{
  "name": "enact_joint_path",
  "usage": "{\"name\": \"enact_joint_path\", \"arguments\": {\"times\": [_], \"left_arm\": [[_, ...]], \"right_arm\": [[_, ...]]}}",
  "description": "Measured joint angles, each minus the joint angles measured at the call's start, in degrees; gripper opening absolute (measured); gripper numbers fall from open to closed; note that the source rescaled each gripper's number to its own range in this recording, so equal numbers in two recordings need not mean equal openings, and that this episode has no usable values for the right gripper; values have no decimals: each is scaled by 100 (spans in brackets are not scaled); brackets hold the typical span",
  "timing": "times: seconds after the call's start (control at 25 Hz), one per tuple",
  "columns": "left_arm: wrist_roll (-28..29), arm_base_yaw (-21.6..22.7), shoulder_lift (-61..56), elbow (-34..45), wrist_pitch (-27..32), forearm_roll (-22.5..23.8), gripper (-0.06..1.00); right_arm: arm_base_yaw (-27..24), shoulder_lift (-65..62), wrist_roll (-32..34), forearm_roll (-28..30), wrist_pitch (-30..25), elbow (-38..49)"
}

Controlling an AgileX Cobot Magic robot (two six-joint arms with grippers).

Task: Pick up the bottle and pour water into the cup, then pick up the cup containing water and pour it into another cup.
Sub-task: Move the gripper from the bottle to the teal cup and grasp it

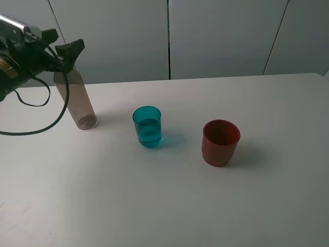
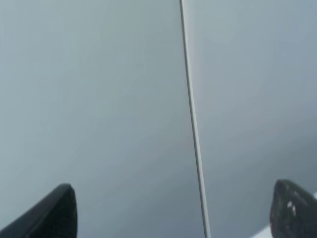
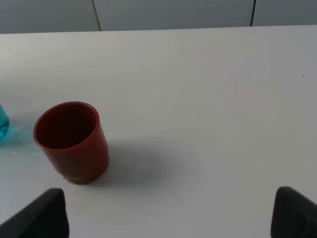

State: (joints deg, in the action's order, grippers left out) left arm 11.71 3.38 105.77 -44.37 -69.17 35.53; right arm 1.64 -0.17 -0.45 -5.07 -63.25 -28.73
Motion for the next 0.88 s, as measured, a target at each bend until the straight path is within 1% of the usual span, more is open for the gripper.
{"name": "enact_joint_path", "arguments": {"times": [0.12, 0.24, 0.32, 0.4, 0.52, 0.64, 0.76, 0.88], "left_arm": [[159, -14, -610, 0, 414, 45, 99], [438, -212, -1174, 0, 1002, 71, 99], [556, -472, -1569, 0, 1580, 85, 99], [572, -847, -1872, 0, 2300, 73, 99], [600, -1422, -2080, 0, 2900, -195, 99], [683, -2009, -2114, 0, 3154, -668, 99], [718, -2543, -2114, 103, 3193, -1160, 99], [607, -2900, -2088, 352, 3193, -1422, 99]], "right_arm": [[0, 0, 0, 0, 0, 0], [0, 0, 0, 0, 0, 0], [0, 0, 0, 0, 0, 0], [0, 0, 0, 0, 0, 0], [0, 0, 0, 0, 0, 0], [0, 0, 0, 0, 0, 0], [0, 0, 0, 0, 0, 0], [0, 0, 0, 0, 0, 0]]}}
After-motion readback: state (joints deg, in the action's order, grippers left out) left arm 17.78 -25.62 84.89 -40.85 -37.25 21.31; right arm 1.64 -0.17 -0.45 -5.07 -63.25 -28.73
